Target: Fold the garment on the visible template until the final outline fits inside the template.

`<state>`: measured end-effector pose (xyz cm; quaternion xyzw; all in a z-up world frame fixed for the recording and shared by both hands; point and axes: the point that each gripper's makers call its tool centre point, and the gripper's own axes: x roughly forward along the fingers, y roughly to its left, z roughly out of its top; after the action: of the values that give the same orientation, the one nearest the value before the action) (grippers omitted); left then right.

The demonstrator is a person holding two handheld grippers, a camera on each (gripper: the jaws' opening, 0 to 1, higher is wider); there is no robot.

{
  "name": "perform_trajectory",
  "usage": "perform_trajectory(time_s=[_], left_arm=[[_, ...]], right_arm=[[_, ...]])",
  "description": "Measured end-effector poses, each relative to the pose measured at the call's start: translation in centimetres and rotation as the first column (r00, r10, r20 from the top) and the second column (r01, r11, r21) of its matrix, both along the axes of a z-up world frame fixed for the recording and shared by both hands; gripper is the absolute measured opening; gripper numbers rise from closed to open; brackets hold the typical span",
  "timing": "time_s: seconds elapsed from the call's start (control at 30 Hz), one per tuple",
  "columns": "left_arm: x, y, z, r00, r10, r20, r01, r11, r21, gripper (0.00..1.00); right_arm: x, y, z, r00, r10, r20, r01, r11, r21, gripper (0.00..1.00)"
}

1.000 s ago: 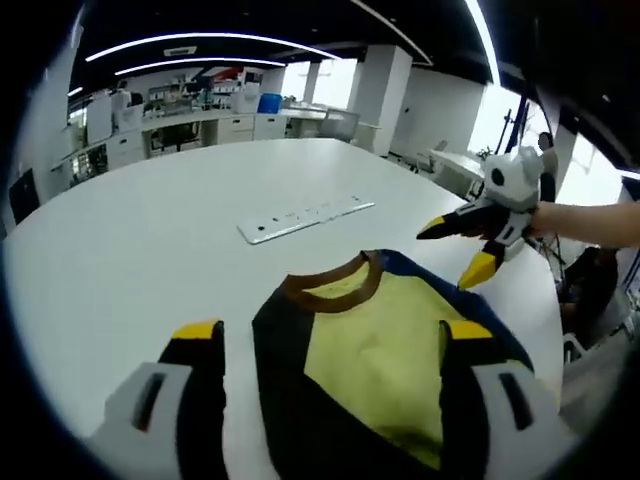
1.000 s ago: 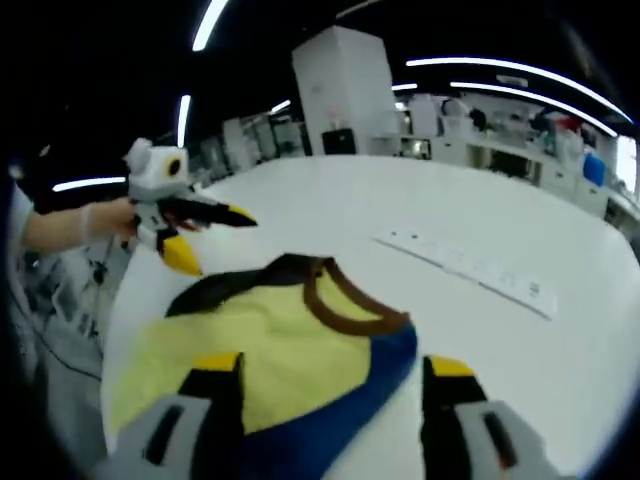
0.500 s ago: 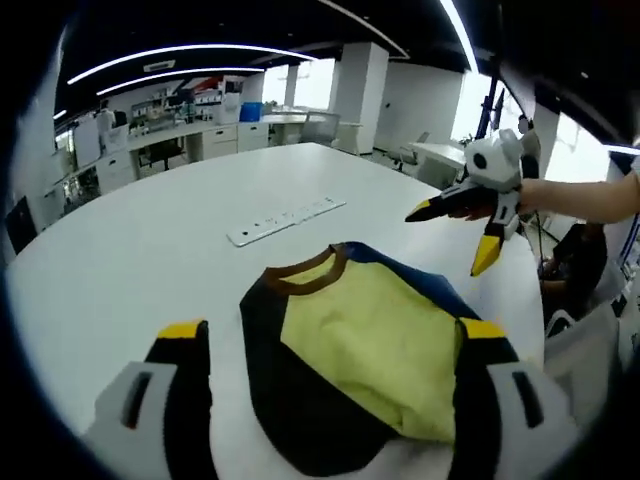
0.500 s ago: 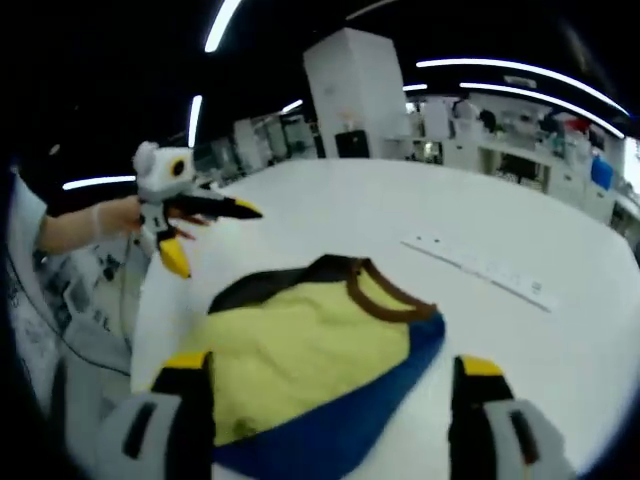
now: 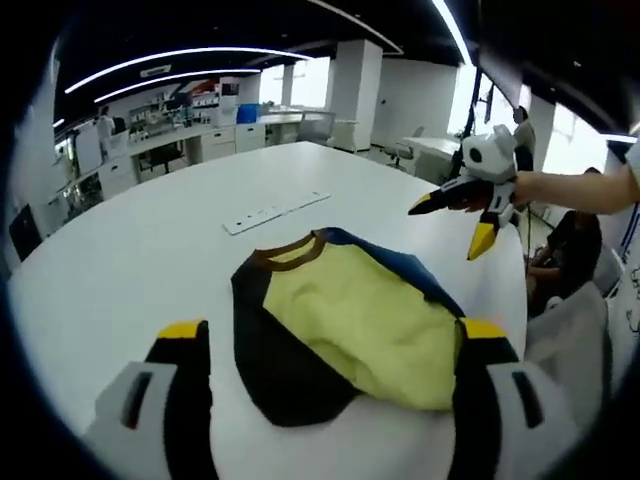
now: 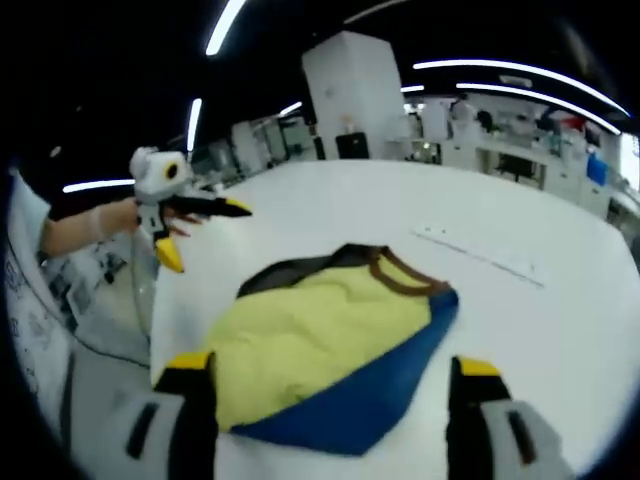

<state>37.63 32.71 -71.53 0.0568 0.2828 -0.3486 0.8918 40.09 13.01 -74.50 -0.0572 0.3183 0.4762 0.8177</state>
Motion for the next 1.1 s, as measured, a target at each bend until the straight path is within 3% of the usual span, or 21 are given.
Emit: perform_trajectory(time_s=[0.13, 0.27, 0.43, 0.57, 0.8, 1.0, 1.1], left_arm=[[-1.5, 0.0, -0.1, 1.0, -0.015, 0.014, 0.015, 0.999, 0.033, 0.98], [-2.7, -0.3, 0.0, 1.0, -0.018, 0.012, 0.018, 1.0, 0.019, 0.97], [-3.3, 0.1, 0.0, 1.0, -0.015, 0.013, 0.015, 0.999, 0.029, 0.96], [-3.9, 0.3, 0.4, 1.0, -0.011, 0.021, 0.01, 1.0, 0.029, 0.95], [-4.9, 0.0, 1.2, 0.999, 0.002, 0.039, -0.002, 1.0, 0.0, 0.93], [-5.7, -0.2, 0.8, 0.999, 0.012, 0.036, -0.012, 1.0, -0.015, 0.92], [-6.1, -0.2, 0.4, 0.999, 0.021, 0.026, -0.021, 1.0, -0.019, 0.92]], right_arm=[[-0.9, -0.2, -0.1, 1.0, -0.008, -0.005, 0.008, 1.0, 0.008, 0.95], [-1.9, -0.4, -0.2, 1.0, -0.023, -0.014, 0.023, 1.0, 0.02, 0.94], [-2.2, -0.7, -0.7, 0.999, -0.03, -0.02, 0.03, 1.0, 0.007, 0.92], [-1.9, -1.1, 0.1, 0.998, -0.055, 0.0, 0.055, 0.998, 0.023, 0.89], [-3.0, -1.7, -0.1, 0.998, -0.055, 0.004, 0.055, 0.998, 0.014, 0.86], [-4.1, -2.2, -1.6, 0.994, -0.096, -0.048, 0.097, 0.995, 0.036, 0.77], [-5.3, -2.2, -3.4, 0.987, -0.116, -0.108, 0.12, 0.992, 0.035, 0.71]])
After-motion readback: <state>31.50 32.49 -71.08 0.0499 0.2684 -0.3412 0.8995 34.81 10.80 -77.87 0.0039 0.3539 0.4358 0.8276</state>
